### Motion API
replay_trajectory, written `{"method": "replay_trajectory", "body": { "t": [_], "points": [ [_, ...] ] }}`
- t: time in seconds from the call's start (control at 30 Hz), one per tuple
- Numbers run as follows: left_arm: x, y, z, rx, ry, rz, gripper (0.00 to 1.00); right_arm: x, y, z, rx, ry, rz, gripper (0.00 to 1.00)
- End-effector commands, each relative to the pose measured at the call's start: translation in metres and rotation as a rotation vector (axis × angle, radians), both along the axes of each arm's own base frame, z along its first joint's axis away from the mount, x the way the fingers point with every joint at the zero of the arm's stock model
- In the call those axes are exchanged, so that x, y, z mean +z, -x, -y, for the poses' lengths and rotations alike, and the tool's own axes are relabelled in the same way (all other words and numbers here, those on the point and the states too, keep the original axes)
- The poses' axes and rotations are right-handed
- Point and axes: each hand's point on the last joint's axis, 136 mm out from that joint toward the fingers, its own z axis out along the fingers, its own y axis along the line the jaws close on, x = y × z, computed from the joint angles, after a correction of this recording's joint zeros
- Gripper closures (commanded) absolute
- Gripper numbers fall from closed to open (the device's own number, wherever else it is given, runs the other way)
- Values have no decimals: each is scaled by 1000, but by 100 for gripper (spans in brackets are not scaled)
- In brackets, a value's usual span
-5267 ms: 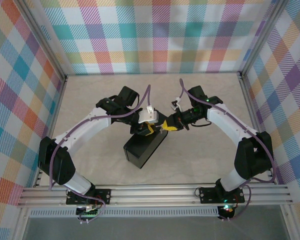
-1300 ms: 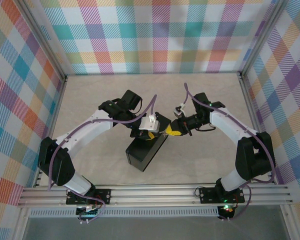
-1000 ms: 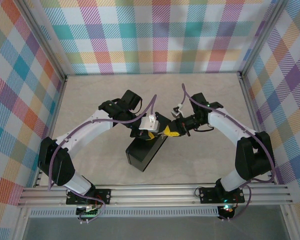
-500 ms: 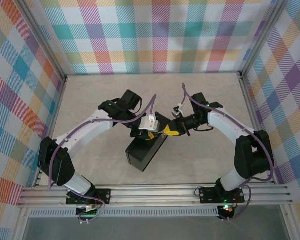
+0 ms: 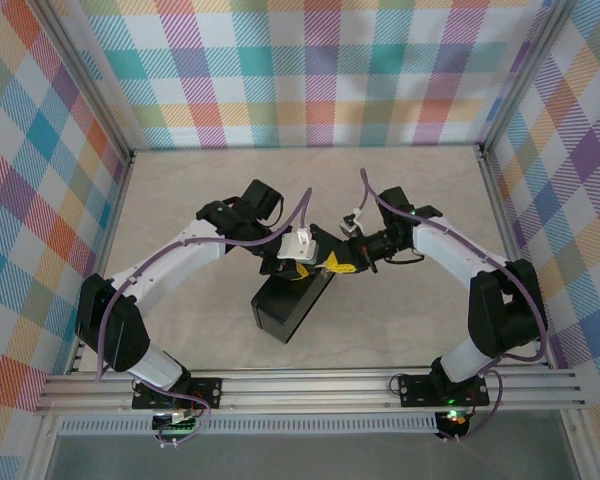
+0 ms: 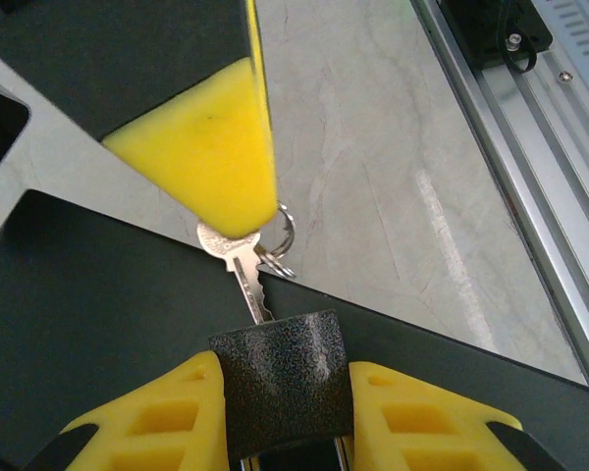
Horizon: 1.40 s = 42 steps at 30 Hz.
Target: Unlock the padlock with the key
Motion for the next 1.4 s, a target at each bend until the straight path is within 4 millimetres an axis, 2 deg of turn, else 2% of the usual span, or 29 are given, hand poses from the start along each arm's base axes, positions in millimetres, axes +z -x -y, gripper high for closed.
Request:
{"method": "replay_trajectory", "body": {
  "t": [0.0, 0.23, 0.4, 0.57, 0.7, 0.8, 0.9, 1.07, 1.17, 1.3, 1.37],
  "points": [
    [-13, 4, -7, 25, -15, -51, 77, 2, 10, -6, 35, -47, -25, 100],
    [-12, 5, -5, 38, 18, -62, 77, 8, 8, -8, 26, -73, -24, 100],
    [-7, 5, -2, 28, 35, -68, 78, 17, 7, -19, 52, -94, -3, 100],
    [-7, 3, 2, 21, 50, -69, 80, 17, 10, -31, 81, -93, 2, 100],
    [-11, 1, 4, 21, 50, -82, 80, 17, 9, -32, 77, -82, 11, 99],
    [-21, 0, -1, 39, 17, -96, 80, 16, 5, -22, 43, -53, 27, 85],
    [-28, -2, -9, 59, 7, -123, 80, 10, -7, 1, -36, -23, 46, 71],
    [-25, -3, -10, 57, 0, -163, 80, 3, -23, 27, -131, 20, 112, 65],
    [-23, -1, -11, 44, 6, -171, 80, 0, -37, 30, -147, 61, 251, 65],
    [-15, 0, -9, 30, 35, -193, 80, 4, -52, 32, -143, 34, 617, 68],
    [-8, 4, -8, 15, 48, -214, 80, 15, -53, 35, -129, 13, 825, 68]
  ]
}}
